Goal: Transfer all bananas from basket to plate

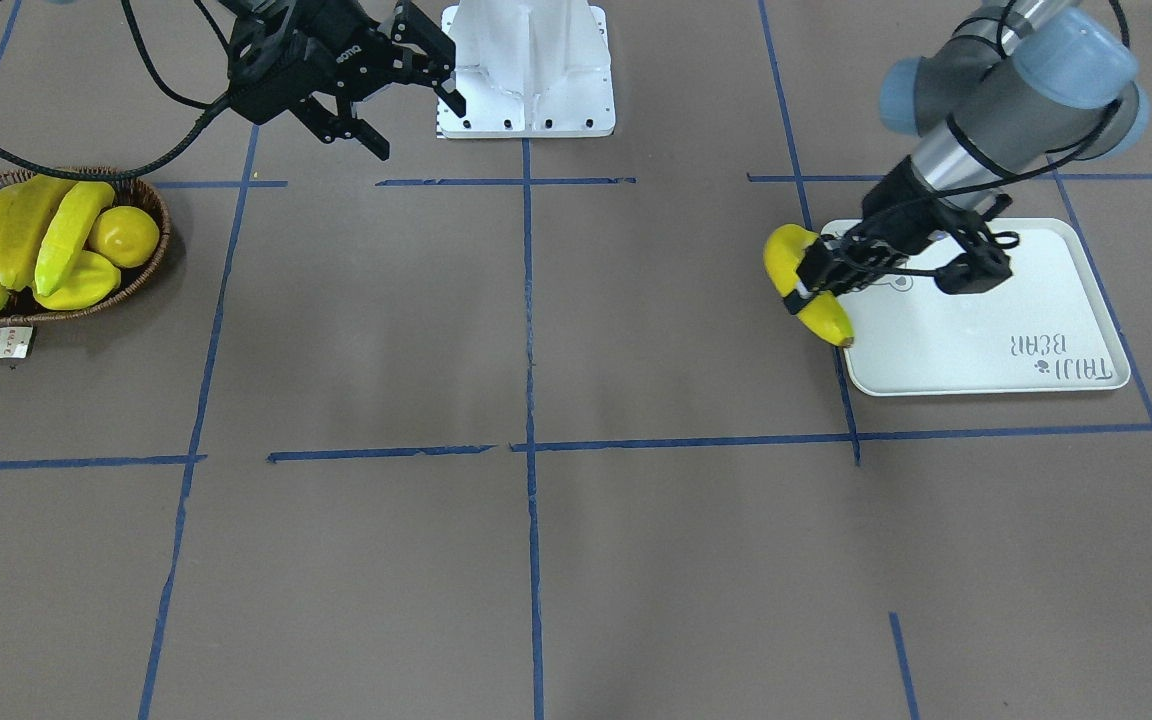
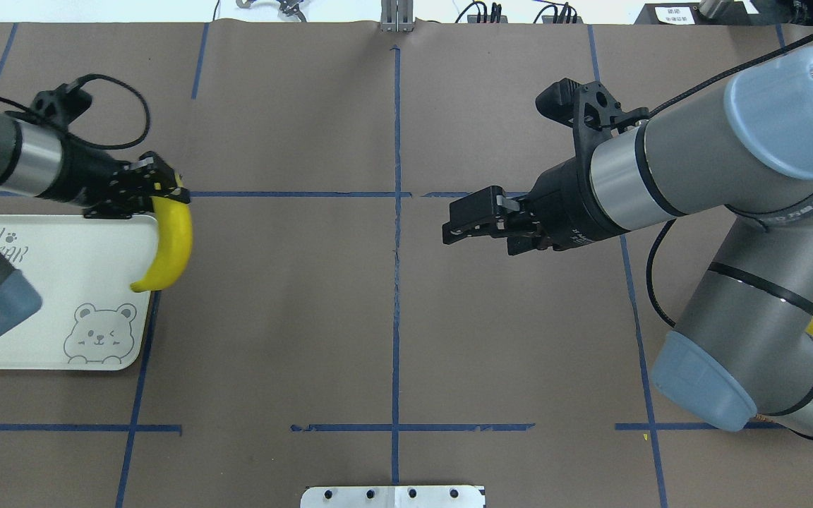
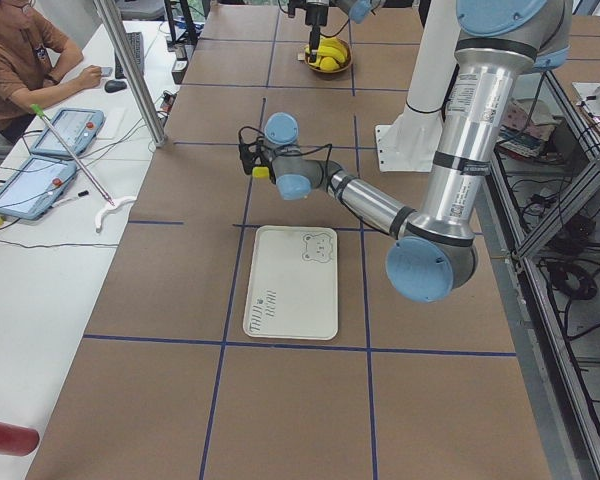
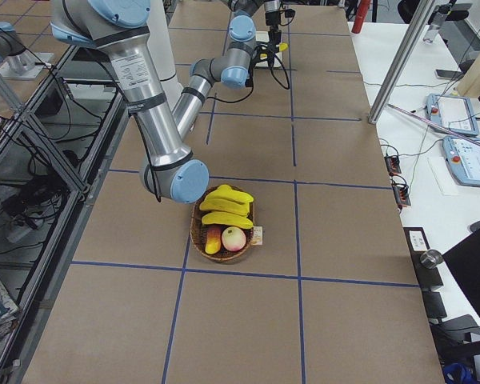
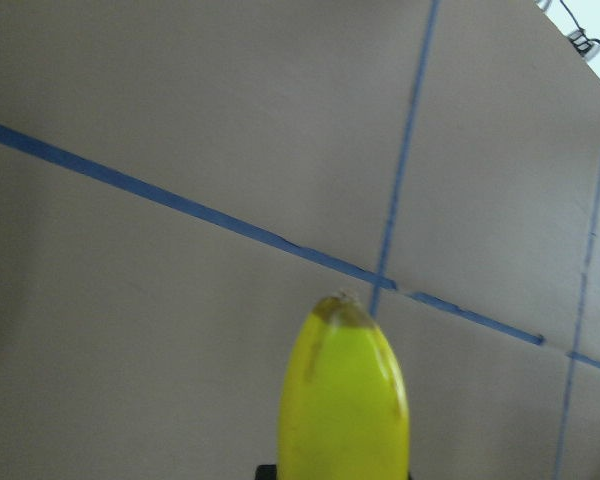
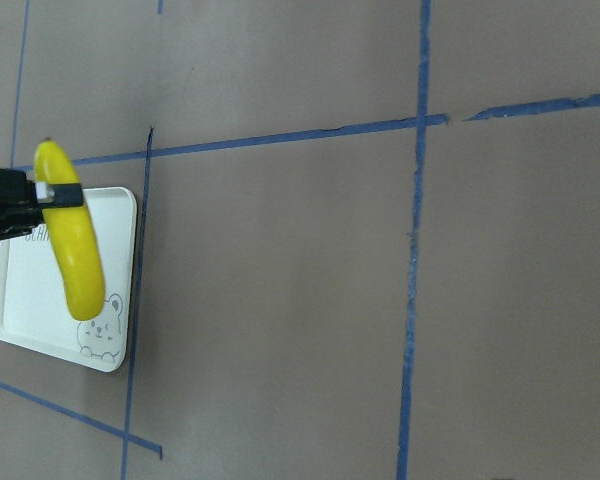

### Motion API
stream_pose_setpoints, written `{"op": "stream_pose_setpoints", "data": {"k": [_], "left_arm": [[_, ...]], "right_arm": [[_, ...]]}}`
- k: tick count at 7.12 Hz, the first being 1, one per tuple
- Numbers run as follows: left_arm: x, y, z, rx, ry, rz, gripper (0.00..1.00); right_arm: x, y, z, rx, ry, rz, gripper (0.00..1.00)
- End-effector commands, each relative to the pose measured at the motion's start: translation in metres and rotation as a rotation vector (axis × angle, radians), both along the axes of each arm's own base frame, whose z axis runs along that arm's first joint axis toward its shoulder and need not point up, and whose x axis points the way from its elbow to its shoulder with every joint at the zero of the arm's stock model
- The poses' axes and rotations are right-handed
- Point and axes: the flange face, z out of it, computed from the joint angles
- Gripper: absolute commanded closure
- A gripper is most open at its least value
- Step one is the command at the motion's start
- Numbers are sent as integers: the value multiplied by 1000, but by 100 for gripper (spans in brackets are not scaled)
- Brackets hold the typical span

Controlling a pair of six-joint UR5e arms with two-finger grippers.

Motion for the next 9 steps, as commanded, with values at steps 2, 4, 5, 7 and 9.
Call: {"op": "stream_pose_setpoints", "data": {"k": [2,4,5,7,9], "left_arm": [[-84,42,133,-65,-191,-7,100],[-95,58,171,-121,-239,-2,100],[-99,62,195,-132,-288,-14,100],[-101,61,234,-108,-350,31,100],[-111,57,248,-96,-373,37,100]], "right_arm": [[3,-7,21,-24,41,33,0],[3,-7,22,-30,42,33,0],[3,-7,25,-36,47,35,0],[3,-7,24,-34,45,38,0],[2,-8,25,-36,47,38,0]]}}
